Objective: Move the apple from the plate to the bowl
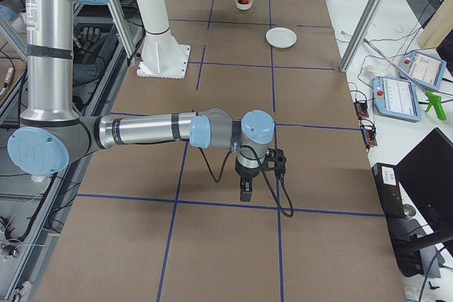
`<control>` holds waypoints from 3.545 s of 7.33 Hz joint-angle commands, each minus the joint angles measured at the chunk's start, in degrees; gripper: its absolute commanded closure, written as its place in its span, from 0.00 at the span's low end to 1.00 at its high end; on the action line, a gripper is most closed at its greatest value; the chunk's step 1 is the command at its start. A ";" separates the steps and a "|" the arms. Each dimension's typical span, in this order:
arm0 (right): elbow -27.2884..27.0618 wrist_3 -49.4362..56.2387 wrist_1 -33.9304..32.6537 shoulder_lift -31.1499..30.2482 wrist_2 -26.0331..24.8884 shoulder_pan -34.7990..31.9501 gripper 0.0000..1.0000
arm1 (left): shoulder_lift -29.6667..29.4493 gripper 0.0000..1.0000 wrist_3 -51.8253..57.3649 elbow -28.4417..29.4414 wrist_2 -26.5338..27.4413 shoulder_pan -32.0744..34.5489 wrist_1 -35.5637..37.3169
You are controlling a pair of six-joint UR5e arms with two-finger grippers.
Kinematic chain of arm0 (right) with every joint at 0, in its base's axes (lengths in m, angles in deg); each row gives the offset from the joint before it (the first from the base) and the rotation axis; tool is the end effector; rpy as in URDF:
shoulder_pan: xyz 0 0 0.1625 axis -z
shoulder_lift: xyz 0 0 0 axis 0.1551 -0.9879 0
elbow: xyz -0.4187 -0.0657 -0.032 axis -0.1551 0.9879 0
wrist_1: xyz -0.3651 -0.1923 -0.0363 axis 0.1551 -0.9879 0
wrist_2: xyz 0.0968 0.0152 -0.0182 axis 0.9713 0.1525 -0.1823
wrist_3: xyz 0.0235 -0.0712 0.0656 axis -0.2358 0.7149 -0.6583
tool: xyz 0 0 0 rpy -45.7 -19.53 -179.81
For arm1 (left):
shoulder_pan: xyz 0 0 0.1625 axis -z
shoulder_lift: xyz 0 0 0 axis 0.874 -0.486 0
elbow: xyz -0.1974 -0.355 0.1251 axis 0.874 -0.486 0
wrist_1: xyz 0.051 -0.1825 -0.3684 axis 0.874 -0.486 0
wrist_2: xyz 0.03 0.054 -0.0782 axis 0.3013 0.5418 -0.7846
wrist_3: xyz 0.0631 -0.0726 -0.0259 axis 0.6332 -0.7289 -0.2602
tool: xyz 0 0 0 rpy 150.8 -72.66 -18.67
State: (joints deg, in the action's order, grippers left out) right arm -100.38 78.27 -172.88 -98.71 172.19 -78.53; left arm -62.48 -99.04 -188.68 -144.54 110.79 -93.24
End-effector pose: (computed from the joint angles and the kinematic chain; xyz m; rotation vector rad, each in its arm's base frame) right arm 0.0488 -0.4567 0.6177 -0.0405 -0.7004 -0.0425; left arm 0.2240 -0.3957 0.5832 0.0566 0.7910 -0.0551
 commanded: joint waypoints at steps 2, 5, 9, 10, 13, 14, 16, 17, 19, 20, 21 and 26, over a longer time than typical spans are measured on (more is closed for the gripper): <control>-0.04 0.00 0.00 0.00 0.00 0.00 0.00 | 1.89 0.01 6.19 -7.74 -7.86 6.59 3.70; -0.04 0.00 0.00 0.00 0.00 0.00 0.00 | 3.31 0.01 39.62 -14.54 -8.07 26.27 29.29; -0.04 0.00 0.00 0.00 0.00 0.00 0.00 | 1.47 0.00 61.87 -11.21 -11.32 43.56 42.29; 0.04 0.00 0.00 0.00 0.00 0.00 0.00 | 2.24 0.00 61.96 -11.21 -11.58 43.65 42.14; -0.04 0.00 0.00 0.00 0.00 0.00 0.00 | 5.74 0.00 62.05 -13.48 -12.64 43.82 41.70; 0.04 0.00 0.00 0.00 0.00 0.00 0.00 | 6.37 0.00 62.05 -14.62 -12.64 44.61 41.79; -0.04 0.00 0.00 0.00 0.00 0.00 0.00 | 9.88 0.00 61.53 -20.22 -12.55 44.97 42.31; -0.04 0.00 0.00 0.00 0.00 0.00 0.00 | 9.98 0.00 61.44 -21.22 -12.29 45.05 42.31; -0.04 0.00 0.00 0.00 0.00 0.00 0.00 | 11.47 0.00 61.70 -24.02 -12.02 45.05 42.31; 0.04 0.00 0.00 0.00 0.00 0.00 0.00 | 11.56 0.00 61.70 -24.39 -11.85 45.14 42.31; -0.04 0.00 0.00 0.00 0.00 0.00 0.00 | 11.65 0.00 61.70 -23.87 -11.76 45.14 42.31; -0.04 0.00 0.00 0.00 0.00 0.00 0.00 | 11.73 0.00 61.70 -26.92 -12.02 46.10 42.31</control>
State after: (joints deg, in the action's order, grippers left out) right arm -100.43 78.31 -172.88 -98.71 172.19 -78.53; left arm -51.28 -37.34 -213.80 -156.43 156.29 -51.05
